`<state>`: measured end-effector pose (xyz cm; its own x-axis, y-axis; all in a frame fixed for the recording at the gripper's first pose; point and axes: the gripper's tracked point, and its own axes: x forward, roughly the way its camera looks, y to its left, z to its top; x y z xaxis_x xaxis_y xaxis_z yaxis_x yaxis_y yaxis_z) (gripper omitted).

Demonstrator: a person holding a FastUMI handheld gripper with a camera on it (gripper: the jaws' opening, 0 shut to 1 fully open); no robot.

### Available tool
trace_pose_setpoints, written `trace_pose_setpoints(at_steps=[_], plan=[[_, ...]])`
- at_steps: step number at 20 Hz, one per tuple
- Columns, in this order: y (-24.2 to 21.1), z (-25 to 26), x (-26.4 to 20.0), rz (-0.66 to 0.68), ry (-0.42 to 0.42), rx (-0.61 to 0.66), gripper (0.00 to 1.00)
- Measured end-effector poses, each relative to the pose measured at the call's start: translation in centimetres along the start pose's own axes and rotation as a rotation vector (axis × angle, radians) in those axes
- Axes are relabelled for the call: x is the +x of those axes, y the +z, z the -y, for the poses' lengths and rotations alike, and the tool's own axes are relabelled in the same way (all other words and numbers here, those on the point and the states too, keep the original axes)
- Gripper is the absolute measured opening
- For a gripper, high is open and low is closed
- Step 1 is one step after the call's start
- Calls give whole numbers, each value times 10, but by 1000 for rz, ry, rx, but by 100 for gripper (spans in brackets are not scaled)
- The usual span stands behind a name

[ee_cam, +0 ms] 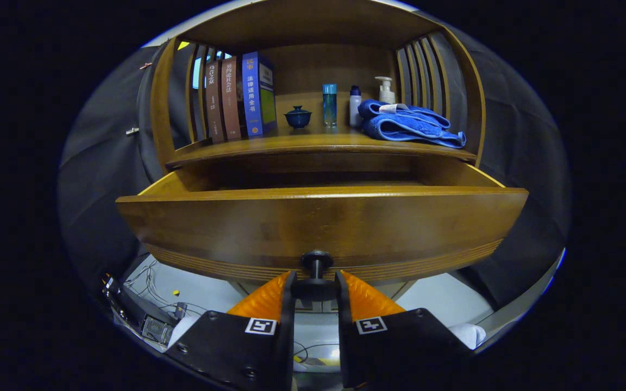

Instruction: Pull open the drawer, take out the items inside it, and place them on the countertop above the cabinet.

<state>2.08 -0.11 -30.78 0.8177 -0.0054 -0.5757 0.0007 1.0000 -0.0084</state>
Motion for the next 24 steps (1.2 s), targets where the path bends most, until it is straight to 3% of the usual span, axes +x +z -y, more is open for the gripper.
trace_pose_setpoints(at_steps=[13,14,19,24], plan=[[-30,-4,-35,-70,24,45,38],[-30,-5,-37,-77,32,53,43],[-24,-12,-60,-116,75,113,100],[23,-20,-98,-107,81,75,99]])
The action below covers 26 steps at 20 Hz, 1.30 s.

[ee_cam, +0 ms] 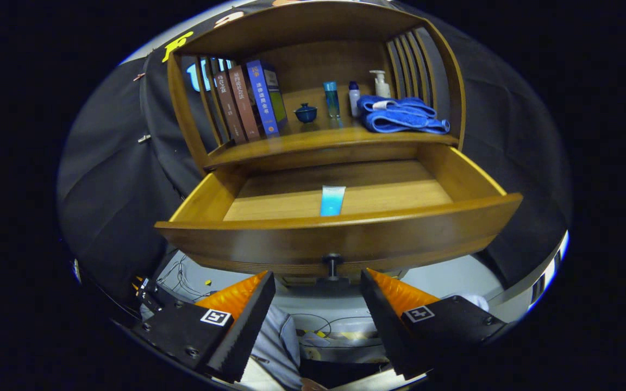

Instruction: Pull open the drawer, take out the items inside it, and place them on the countertop above the cabinet.

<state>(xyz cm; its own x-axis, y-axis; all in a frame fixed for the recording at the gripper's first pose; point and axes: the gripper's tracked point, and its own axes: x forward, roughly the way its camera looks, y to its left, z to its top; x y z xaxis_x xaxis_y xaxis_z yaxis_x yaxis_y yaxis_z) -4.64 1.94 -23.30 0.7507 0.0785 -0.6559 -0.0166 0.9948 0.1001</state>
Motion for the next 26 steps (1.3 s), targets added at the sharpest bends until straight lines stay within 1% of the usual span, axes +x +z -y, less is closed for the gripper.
trace_pose_setpoints(at_steps=[2,5,6,8,13,17,20,23,26], plan=[[41,-6,-8,53,5,-8,99],[90,-10,9,95,5,-15,99],[99,-10,22,78,5,-12,99],[105,-5,53,-7,-12,-5,99],[93,13,126,-203,-52,13,99],[73,27,170,-354,-85,29,99],[52,33,188,-475,-113,42,99],[31,36,197,-564,-145,30,97],[26,36,207,-614,-165,36,78]])
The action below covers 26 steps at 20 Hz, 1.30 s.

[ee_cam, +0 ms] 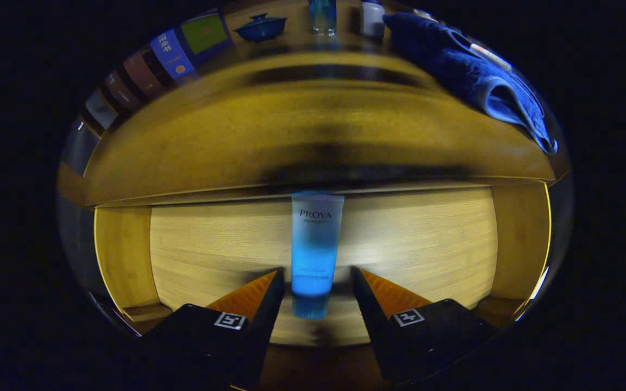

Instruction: Pull open the drawer, take out the items inside it, and place them on the countertop above the cabinet.

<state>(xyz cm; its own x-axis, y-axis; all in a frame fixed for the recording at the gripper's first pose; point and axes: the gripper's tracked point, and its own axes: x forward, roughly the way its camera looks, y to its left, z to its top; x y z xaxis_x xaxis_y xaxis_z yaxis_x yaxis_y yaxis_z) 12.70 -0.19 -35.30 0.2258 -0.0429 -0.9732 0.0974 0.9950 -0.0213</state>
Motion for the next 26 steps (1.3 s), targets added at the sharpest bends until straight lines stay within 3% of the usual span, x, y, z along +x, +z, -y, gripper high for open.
trace_pose_setpoints(at_steps=[5,7,8,19,26], plan=[[-1,1,3,-2,-19,-35,45],[-1,3,1,5,-20,-38,45],[-3,2,1,3,-15,-40,34],[-22,-4,-96,171,78,-42,33],[58,-17,-149,367,99,-65,33]])
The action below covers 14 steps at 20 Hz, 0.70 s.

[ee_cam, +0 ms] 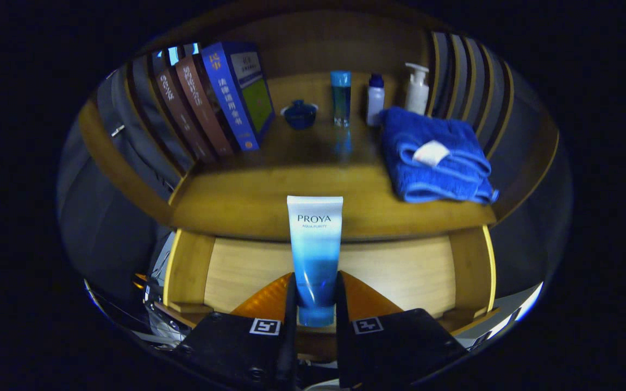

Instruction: Pull open the drawer, take out the items inside it, and place them on the countertop above the cabinet.

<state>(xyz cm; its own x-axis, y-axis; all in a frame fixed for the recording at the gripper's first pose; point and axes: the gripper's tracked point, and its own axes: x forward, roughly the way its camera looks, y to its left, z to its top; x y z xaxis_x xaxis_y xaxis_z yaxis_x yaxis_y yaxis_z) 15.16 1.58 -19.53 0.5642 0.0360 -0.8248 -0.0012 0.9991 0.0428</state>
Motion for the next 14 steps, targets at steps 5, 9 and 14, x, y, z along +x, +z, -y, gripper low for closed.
trace_pose_setpoints(at_steps=[5,9,14], plan=[[62,9,47,31,-32,52,33],[71,20,93,-45,-60,92,33],[81,19,111,-42,-45,103,39]])
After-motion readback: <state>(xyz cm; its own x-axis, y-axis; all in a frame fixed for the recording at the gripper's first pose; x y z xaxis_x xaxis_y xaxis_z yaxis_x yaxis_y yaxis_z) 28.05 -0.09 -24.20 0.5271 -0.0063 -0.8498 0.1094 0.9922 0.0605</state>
